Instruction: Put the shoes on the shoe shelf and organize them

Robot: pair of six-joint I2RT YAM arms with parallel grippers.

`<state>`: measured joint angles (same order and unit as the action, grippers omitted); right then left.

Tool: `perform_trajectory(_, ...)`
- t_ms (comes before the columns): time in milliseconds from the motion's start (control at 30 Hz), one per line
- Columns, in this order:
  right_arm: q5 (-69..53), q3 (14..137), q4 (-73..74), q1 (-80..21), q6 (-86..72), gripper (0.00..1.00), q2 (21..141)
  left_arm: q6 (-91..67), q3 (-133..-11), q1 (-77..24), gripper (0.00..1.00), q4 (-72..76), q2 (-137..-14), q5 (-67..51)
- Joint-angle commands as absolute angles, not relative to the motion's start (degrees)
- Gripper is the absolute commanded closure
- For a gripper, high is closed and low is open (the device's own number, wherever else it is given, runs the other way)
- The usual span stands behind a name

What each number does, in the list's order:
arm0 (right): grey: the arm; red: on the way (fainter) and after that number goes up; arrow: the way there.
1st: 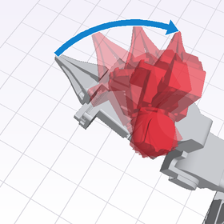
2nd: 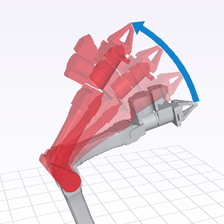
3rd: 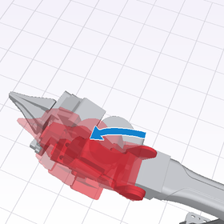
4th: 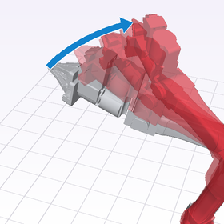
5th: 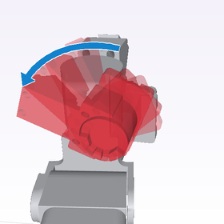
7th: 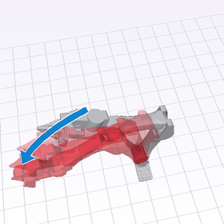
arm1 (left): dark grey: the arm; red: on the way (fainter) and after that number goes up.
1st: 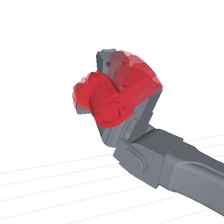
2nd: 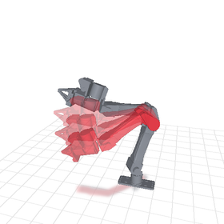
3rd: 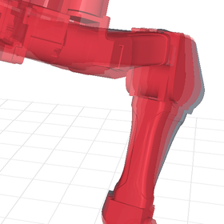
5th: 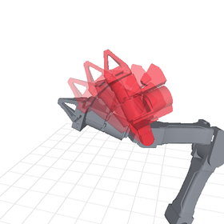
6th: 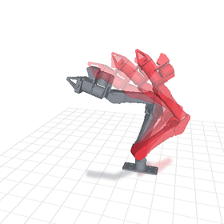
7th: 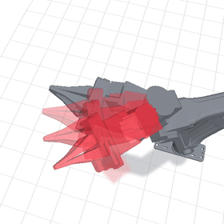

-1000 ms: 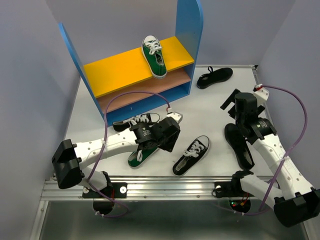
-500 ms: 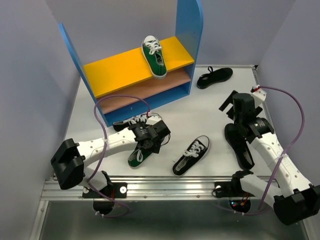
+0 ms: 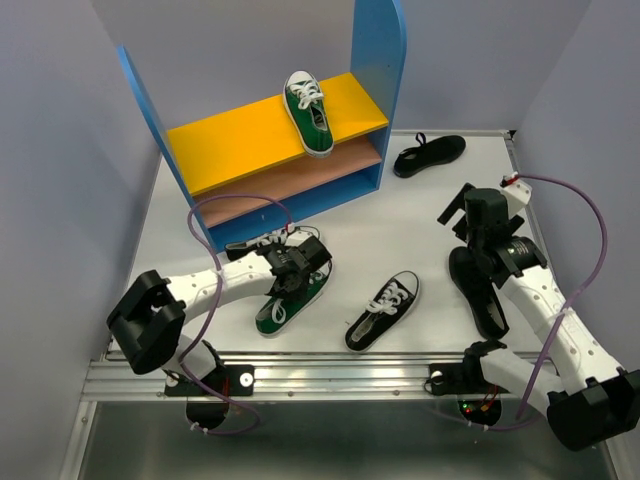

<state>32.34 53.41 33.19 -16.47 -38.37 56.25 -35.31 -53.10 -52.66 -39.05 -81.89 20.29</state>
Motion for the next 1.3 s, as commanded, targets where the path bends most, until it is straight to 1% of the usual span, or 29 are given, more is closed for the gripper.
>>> perform_trajectory(0, 33.0, 53.8, 32.2, -16.3, -38.4, 0.0, 55.5, -34.3, -52.0, -52.3, 0.47, -35.9, -83.2, 19.2)
perform_trajectory(33, 33.0, 53.9, 32.1, -16.3, -38.3, 0.0, 55.5, -34.4, -52.3, -52.3, 0.5, -35.8, -83.4, 19.3)
perform_trajectory(67, 33.1, 54.1, 32.2, -16.3, -38.2, 0.0, 55.5, -34.4, -52.6, -52.3, 0.57, -35.7, -83.6, 19.3)
perform_trajectory(100, 33.1, 54.1, 32.2, -16.3, -38.1, 0.0, 55.5, -34.4, -53.3, -52.3, 0.76, -35.6, -83.7, 19.3)
perform_trajectory(167, 33.4, 54.1, 32.2, -16.3, -38.1, 0.0, 55.4, -33.9, -54.3, -52.3, 0.97, -35.0, -83.8, 18.2)
perform_trajectory(200, 33.4, 54.1, 32.2, -16.3, -38.1, 0.0, 55.5, -33.7, -55.7, -52.4, 1.0, -34.9, -84.1, 16.6)
perform_trajectory(267, 33.3, 54.0, 32.2, -16.3, -38.2, 0.0, 55.3, -33.5, -57.7, -52.8, 1.0, -34.5, -84.4, 15.2)
perform_trajectory(467, 33.6, 53.6, 32.2, -16.3, -38.1, 0.0, 54.4, -35.3, -68.8, -55.5, 1.0, -33.8, -86.8, 11.6)
perform_trajectory(600, 33.6, 53.5, 32.2, -16.3, -37.7, 0.0, 53.8, -37.3, -75.0, -55.5, 1.0, -33.7, -91.0, 13.9)
perform_trajectory(800, 33.7, 53.5, 32.2, -16.3, -37.1, 0.0, 53.1, -39.5, -81.8, -55.4, 1.0, -28.7, -97.7, 15.2)
perform_trajectory(933, 33.7, 53.6, 32.3, -16.3, -36.8, 0.0, 52.6, -39.5, -87.8, -55.3, 1.0, -27.4, -104.9, 18.0)
perform_trajectory(1000, 34.0, 53.8, 32.8, -16.3, -36.8, 0.0, 52.4, -39.1, -89.4, -55.3, 1.0, -27.2, -107.2, 17.6)
perform_trajectory(1067, 34.3, 53.8, 33.3, -16.3, -36.6, 0.0, 51.9, -38.6, -89.7, -55.3, 0.81, -27.2, -108.1, 17.1)
perform_trajectory(1133, 34.4, 53.6, 33.3, -16.3, -36.4, 0.0, 51.6, -38.1, -89.7, -55.5, 0.57, -27.0, -107.8, 17.2)
perform_trajectory(1167, 34.4, 53.4, 33.3, -16.3, -36.5, 0.0, 51.5, -37.4, -89.7, -55.5, 0.5, -26.9, -107.4, 17.6)
perform_trajectory(1267, 34.2, 53.3, 33.3, -16.3, -36.8, 0.0, 51.7, -36.4, -89.8, -55.8, 0.35, -27.2, -106.3, 18.5)
